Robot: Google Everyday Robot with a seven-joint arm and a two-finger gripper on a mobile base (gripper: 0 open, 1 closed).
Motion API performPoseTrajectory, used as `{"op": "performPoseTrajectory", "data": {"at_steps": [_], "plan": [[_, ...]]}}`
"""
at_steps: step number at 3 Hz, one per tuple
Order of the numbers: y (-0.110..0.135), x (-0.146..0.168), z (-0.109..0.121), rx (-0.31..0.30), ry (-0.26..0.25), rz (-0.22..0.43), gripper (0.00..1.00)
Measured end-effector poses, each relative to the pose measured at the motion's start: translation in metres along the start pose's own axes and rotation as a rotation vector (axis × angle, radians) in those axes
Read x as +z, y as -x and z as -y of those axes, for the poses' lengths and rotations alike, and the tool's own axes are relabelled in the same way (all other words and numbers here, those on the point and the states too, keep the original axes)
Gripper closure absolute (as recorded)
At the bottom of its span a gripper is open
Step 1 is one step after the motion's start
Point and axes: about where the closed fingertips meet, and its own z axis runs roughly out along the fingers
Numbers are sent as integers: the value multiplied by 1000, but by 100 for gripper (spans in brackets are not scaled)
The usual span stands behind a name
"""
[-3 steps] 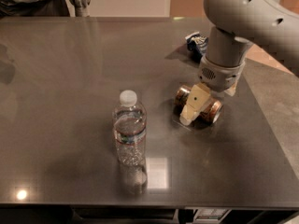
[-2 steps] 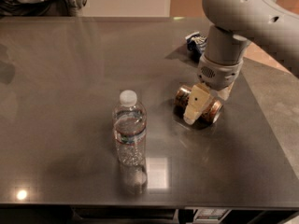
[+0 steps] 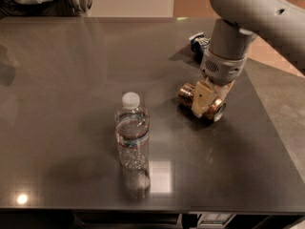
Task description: Place orange can upright
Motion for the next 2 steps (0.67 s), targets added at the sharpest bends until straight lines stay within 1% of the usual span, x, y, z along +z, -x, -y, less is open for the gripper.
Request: {"op": "performPoseTrajectory", "data": {"at_steps": [1, 2], "plan": [[-3, -13, 9, 43, -39, -49, 87], [-3, -27, 23, 137, -61, -112, 100]]}}
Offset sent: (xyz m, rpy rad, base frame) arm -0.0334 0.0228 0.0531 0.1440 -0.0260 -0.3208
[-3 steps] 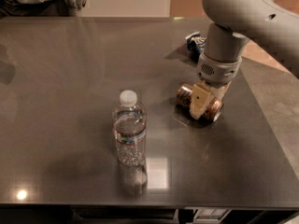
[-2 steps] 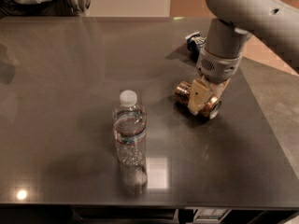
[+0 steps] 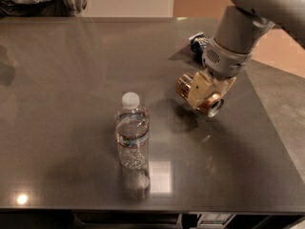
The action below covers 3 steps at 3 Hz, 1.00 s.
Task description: Place orange can upright
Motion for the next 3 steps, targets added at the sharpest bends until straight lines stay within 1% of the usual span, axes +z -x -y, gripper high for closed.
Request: {"op": "performPoseTrajectory", "data": {"at_steps": [1, 2, 3], "plan": [[0, -14, 19, 134, -13, -64, 100], [-7, -21, 31, 265, 1, -97, 100], [-16, -23, 39, 410, 19, -109, 100]]}}
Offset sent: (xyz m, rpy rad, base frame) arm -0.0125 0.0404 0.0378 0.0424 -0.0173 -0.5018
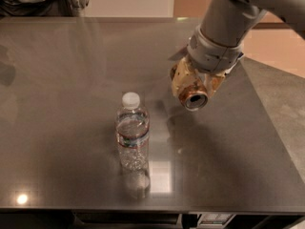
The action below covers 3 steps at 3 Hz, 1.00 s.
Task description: Place orange can upright
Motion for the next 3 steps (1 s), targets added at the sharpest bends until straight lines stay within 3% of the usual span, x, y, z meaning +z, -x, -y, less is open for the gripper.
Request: {"op": "performPoseTrajectory", "data": {"at_steps": [3], "plan": [[-11, -22, -1, 419, 19, -97, 100]]}}
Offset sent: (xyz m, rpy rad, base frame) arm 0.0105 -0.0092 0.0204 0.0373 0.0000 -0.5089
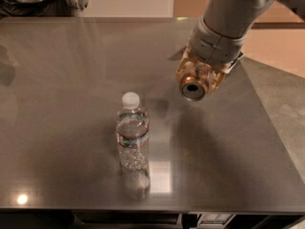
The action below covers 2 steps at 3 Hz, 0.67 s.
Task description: Place orange can upright
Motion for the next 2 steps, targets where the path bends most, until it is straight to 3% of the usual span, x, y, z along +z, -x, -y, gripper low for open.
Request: {"op": "performPoseTrajectory", "data": {"at_steps": [1, 2], "plan": [[-1, -8, -2, 112, -4, -8, 100], [-1, -8, -2, 112, -4, -8, 100]]}}
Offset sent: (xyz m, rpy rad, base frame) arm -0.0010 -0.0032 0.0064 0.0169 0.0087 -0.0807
